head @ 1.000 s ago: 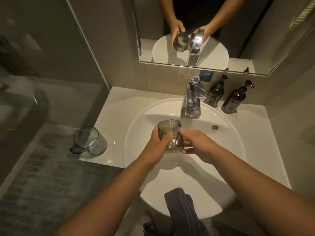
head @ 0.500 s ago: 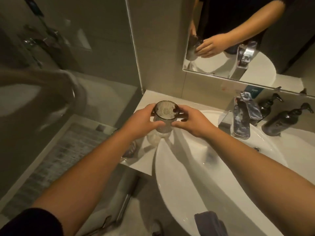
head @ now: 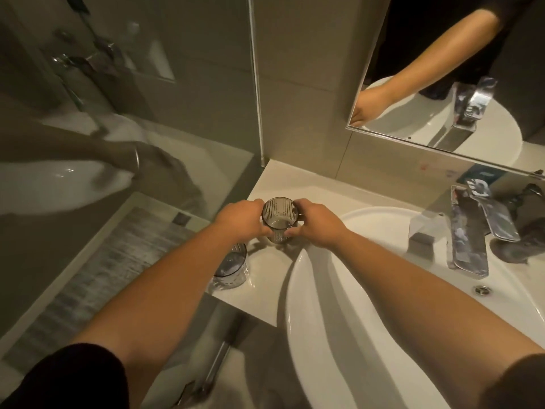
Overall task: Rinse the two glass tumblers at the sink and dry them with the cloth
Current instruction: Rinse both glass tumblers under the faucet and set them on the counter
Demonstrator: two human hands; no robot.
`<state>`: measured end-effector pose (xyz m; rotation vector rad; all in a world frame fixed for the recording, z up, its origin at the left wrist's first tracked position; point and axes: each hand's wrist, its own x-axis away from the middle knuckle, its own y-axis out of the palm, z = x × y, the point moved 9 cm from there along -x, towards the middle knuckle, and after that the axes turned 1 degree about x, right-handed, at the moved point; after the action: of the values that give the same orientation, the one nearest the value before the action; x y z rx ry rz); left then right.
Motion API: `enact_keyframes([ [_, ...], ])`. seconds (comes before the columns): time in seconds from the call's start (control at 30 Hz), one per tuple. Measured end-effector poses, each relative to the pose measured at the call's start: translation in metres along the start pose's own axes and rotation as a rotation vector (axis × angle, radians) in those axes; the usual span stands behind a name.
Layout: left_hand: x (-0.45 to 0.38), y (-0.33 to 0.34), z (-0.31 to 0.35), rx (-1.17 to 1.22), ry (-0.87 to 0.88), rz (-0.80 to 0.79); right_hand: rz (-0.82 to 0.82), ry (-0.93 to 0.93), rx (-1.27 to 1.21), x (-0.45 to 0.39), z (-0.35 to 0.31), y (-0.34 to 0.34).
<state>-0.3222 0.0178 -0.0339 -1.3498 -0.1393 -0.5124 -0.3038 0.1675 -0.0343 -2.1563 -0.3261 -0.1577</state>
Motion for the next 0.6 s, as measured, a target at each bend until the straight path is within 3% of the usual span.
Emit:
enact_keyframes([
  [0.47,0.005,-0.002,0.004,-0.034,-0.028,-0.032,-0.085,0.046,0.183,0.006,-0.004,-0.001],
  [0.6,0.035,-0.014,-0.003,0.002,-0.040,0.060,-0.005,-0.049,0.318,0.025,-0.021,-0.019],
])
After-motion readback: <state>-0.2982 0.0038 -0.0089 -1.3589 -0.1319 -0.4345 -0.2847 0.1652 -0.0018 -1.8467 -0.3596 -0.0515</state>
